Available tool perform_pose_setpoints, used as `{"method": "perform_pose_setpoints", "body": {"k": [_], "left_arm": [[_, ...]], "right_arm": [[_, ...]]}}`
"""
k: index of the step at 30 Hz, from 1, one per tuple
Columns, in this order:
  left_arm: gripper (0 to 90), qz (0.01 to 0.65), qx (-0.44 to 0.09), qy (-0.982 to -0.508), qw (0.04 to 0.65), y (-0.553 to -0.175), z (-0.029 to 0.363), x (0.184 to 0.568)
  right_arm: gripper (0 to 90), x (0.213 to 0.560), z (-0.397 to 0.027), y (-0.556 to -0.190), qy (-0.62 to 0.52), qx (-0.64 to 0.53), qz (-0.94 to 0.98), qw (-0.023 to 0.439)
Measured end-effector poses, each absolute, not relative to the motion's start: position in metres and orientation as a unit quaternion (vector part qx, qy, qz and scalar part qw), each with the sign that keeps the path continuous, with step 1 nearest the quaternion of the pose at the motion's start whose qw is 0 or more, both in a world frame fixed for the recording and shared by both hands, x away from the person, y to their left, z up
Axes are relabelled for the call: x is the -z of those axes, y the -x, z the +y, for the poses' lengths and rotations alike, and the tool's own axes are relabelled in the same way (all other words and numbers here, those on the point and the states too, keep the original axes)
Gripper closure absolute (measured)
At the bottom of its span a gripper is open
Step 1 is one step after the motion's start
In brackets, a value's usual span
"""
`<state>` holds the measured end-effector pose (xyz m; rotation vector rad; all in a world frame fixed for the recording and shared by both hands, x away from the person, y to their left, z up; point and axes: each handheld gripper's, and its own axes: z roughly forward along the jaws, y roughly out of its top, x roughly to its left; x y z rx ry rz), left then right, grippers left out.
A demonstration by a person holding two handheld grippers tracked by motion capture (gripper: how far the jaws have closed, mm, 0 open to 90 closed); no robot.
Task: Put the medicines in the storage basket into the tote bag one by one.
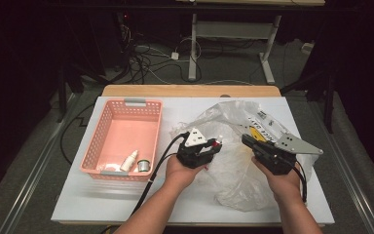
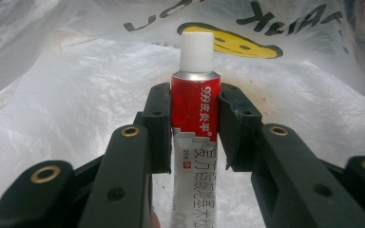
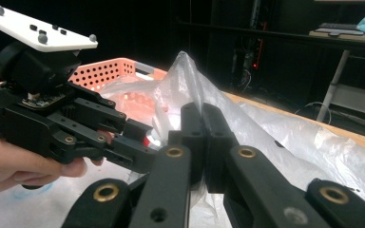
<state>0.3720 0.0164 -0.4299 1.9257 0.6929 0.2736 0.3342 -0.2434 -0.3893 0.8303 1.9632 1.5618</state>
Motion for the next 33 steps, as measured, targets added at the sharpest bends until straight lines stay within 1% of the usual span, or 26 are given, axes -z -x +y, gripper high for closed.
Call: {"method": "perform_pose_setpoints", "body": {"k": [11,23,33], "left_arm": [[66.1,0.293,-0.115,-0.806,0.502,-0.383,-0.01,0.445],[65.9,0.279,-0.118,-0.815,0.495,-0.399,-0.04,0.449],[65.6,0.281,-0.112,-0.815,0.494,-0.404,-0.051,0.459]], "right_arm": [[90.0,0.389,-0.244,-0.336,-0.308,-0.576,0.716,0.246],[90.0,0.389,-0.246,-0.339,-0.312,-0.577,0.713,0.248],[89.9,0.39,-0.248,-0.34,-0.318,-0.574,0.711,0.253]]}}
